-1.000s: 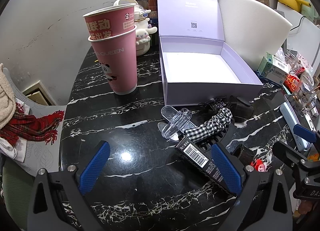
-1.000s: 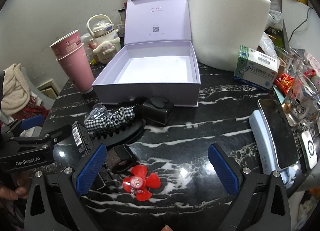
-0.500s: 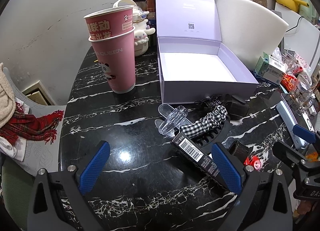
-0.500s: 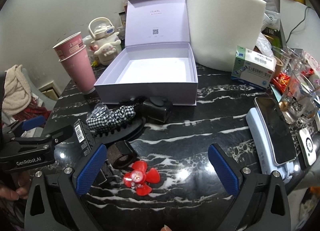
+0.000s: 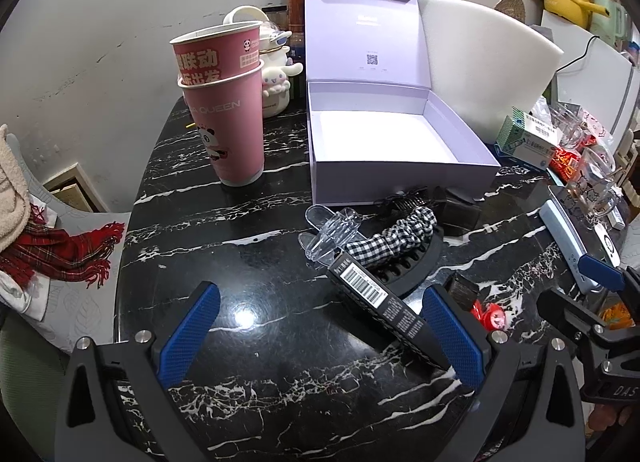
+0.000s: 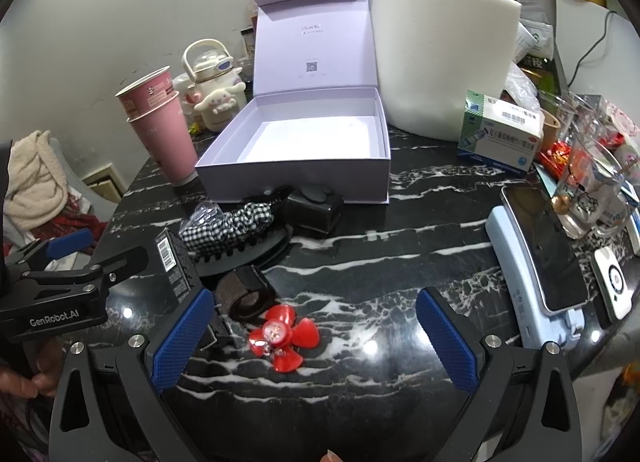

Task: Organize rigid objects
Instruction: 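Move both tools toward the black box and red fan toy, then grasp the black barcode box with the left tool while the right tool grasps the red fan toy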

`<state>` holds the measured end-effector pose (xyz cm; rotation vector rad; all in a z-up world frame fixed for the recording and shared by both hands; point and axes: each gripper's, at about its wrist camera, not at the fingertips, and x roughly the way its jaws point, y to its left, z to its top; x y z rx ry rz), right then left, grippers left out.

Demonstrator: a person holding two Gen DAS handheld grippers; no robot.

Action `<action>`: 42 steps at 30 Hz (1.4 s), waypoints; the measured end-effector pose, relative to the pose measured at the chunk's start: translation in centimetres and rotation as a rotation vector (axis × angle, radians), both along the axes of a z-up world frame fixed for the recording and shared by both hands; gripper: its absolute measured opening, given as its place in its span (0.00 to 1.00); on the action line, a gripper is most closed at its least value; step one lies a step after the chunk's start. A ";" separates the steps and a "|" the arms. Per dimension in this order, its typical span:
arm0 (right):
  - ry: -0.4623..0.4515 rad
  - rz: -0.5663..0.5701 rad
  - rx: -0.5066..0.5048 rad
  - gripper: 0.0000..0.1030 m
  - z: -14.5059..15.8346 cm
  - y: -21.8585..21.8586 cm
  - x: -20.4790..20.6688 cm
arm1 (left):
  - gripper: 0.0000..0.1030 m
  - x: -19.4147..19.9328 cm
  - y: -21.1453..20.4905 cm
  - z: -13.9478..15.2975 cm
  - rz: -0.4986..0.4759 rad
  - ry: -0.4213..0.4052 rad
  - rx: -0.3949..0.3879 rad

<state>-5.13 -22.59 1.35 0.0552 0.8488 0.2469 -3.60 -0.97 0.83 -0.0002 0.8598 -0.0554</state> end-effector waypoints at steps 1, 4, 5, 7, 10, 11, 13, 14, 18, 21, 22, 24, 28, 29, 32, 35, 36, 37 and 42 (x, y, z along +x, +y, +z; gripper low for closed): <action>-0.001 0.000 0.000 1.00 0.0 0.0 -0.1 | 1.00 -0.2 -0.1 0.0 0.000 -0.001 -0.002; -0.009 0.001 0.003 1.00 0.0 -0.3 -0.7 | 1.00 -0.7 -0.1 0.0 -0.002 -0.004 -0.012; -0.013 0.001 0.004 1.00 0.1 -0.3 -0.9 | 1.00 -0.9 -0.2 0.0 -0.002 -0.006 -0.015; -0.023 0.002 0.008 1.00 0.2 -0.5 -1.2 | 1.00 -1.2 -0.2 0.1 -0.003 -0.013 -0.023; -0.038 0.006 0.022 1.00 0.2 -0.6 -1.8 | 1.00 -1.7 -0.2 0.3 -0.006 -0.026 -0.036; -0.040 0.007 0.026 1.00 0.2 -0.7 -2.0 | 1.00 -1.9 -0.2 0.3 -0.008 -0.029 -0.038; -0.040 0.011 0.032 1.00 0.0 -0.6 -2.2 | 1.00 -2.1 -0.2 0.3 -0.011 -0.030 -0.041; -0.037 0.013 0.036 1.00 -0.1 -0.7 -2.3 | 1.00 -2.2 -0.3 0.2 -0.014 -0.029 -0.043; -0.032 0.015 0.039 1.00 -0.6 -0.7 -2.6 | 1.00 -2.6 -0.5 -0.2 -0.028 -0.024 -0.054; -0.019 0.024 0.046 1.00 -1.3 -0.7 -2.7 | 1.00 -2.7 -0.8 -0.8 -0.046 -0.012 -0.060; -0.014 0.027 0.046 1.00 -1.5 -0.7 -2.8 | 1.00 -2.7 -1.0 -1.0 -0.052 -0.008 -0.060; -0.010 0.032 0.043 1.00 -1.9 -0.7 -2.9 | 1.00 -2.7 -1.2 -1.4 -0.063 -0.001 -0.062; -0.021 0.039 0.034 1.00 -2.3 -0.7 -3.2 | 1.00 -2.7 -1.6 -2.1 -0.084 0.003 -0.072; -0.027 0.041 0.032 1.00 -2.4 -0.7 -3.2 | 1.00 -2.7 -1.6 -2.2 -0.087 0.001 -0.076; -0.040 0.047 0.016 1.00 -2.8 -0.5 -3.3 | 1.00 -2.5 -1.7 -2.7 -0.092 -0.005 -0.084; -0.050 0.053 -0.006 1.00 -3.3 -0.2 -3.3 | 1.00 -2.2 -1.8 -3.2 -0.093 -0.008 -0.085; -0.047 0.058 -0.008 1.00 -3.5 -0.1 -3.2 | 1.00 -2.0 -1.9 -3.3 -0.096 -0.009 -0.085; -0.042 0.062 -0.011 0.99 -3.7 0.0 -3.1 | 1.00 -1.9 -2.0 -3.4 -0.098 -0.010 -0.086; -0.033 0.072 -0.022 0.97 -4.8 0.4 -2.3 | 1.00 -0.9 -1.9 -4.0 -0.106 -0.008 -0.126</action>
